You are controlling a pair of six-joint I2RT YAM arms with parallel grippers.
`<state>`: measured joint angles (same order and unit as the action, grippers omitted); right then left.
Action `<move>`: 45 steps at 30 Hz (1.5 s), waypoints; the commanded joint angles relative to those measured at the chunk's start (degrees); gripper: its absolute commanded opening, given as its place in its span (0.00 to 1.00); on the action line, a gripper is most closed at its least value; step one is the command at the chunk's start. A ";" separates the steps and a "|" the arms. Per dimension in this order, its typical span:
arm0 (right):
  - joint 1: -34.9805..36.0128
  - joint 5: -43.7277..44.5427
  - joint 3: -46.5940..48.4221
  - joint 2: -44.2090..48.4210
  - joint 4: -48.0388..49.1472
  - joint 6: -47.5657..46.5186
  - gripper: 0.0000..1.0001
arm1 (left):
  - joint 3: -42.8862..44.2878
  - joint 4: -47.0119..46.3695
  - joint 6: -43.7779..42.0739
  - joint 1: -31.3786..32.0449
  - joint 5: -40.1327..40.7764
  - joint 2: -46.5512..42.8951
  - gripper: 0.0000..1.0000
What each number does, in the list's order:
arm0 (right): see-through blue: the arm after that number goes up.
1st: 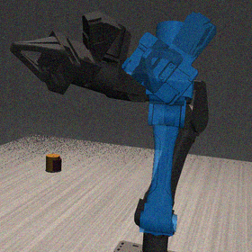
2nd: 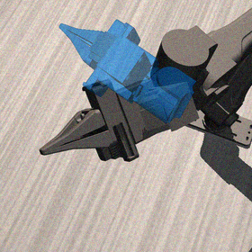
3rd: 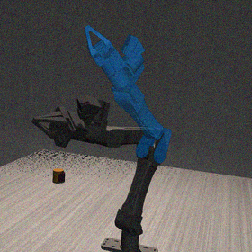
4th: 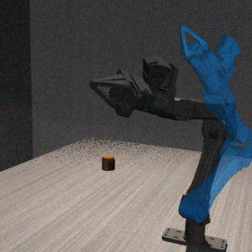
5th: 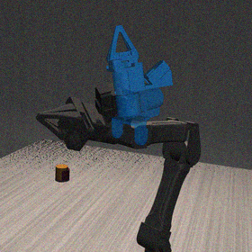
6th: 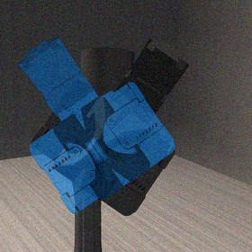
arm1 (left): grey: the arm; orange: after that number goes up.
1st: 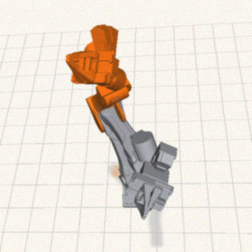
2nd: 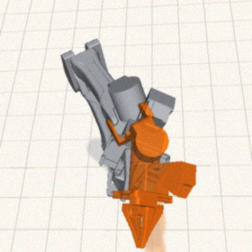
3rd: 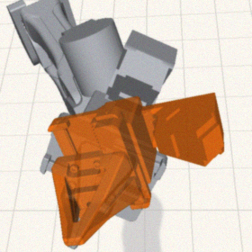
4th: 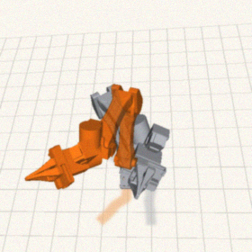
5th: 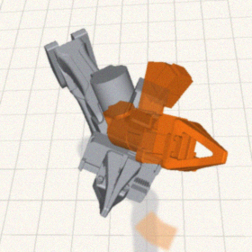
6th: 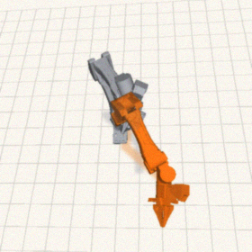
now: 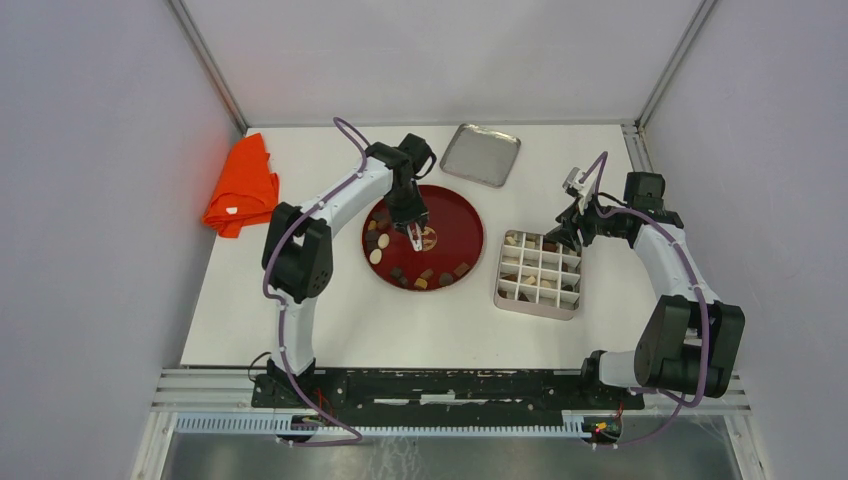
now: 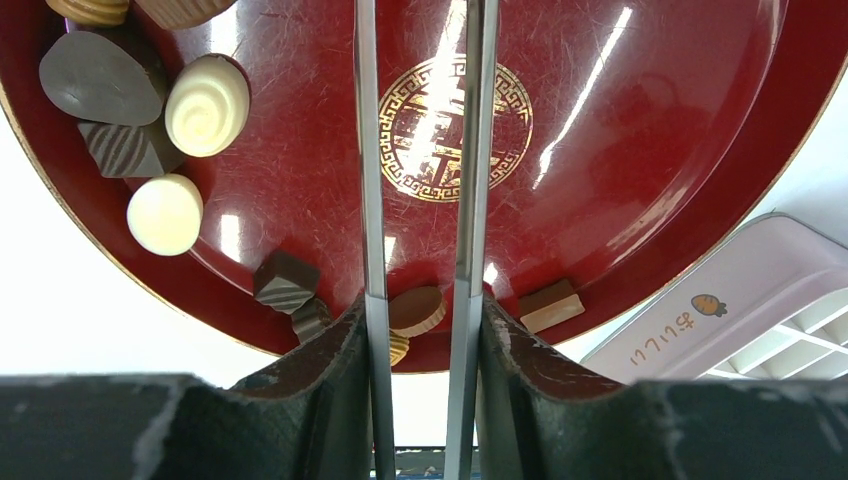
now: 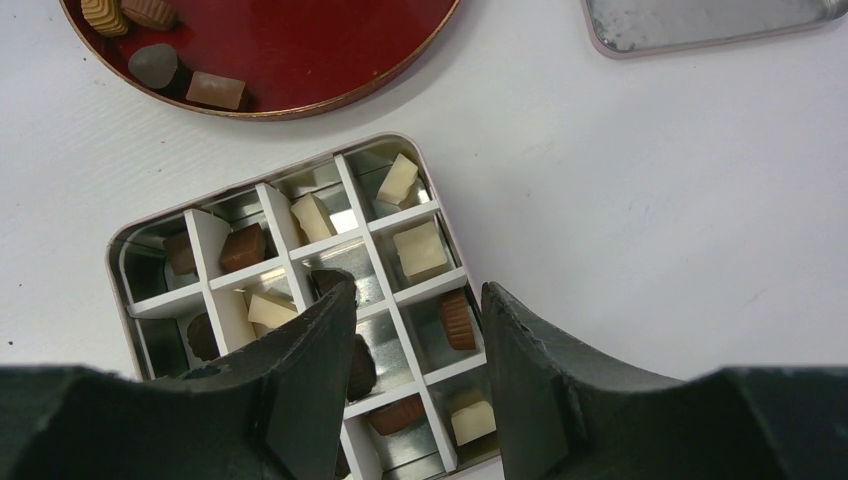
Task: Pack the chocolate
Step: Pick up the fake chocolate from the plate.
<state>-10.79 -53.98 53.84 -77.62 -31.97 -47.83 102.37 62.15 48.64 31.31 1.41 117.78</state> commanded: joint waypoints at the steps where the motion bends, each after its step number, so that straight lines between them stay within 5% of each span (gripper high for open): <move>1: -0.27 -0.60 0.65 0.01 -0.03 -0.77 0.55 | 1.70 -0.75 -2.74 -0.20 -0.68 -0.38 0.05; 24: -0.28 -0.16 0.58 -0.03 0.07 -0.80 0.55 | -7.59 -5.20 -5.58 -0.20 -3.86 -9.63 0.02; 45: -0.53 2.33 0.56 -0.65 -1.10 -3.88 0.55 | -36.24 -25.50 -17.64 -0.17 -6.47 -33.73 0.02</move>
<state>-11.00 -52.21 53.84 -78.54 -32.49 -50.06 70.85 45.78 37.71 31.24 -3.20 91.35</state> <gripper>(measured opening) 0.552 0.396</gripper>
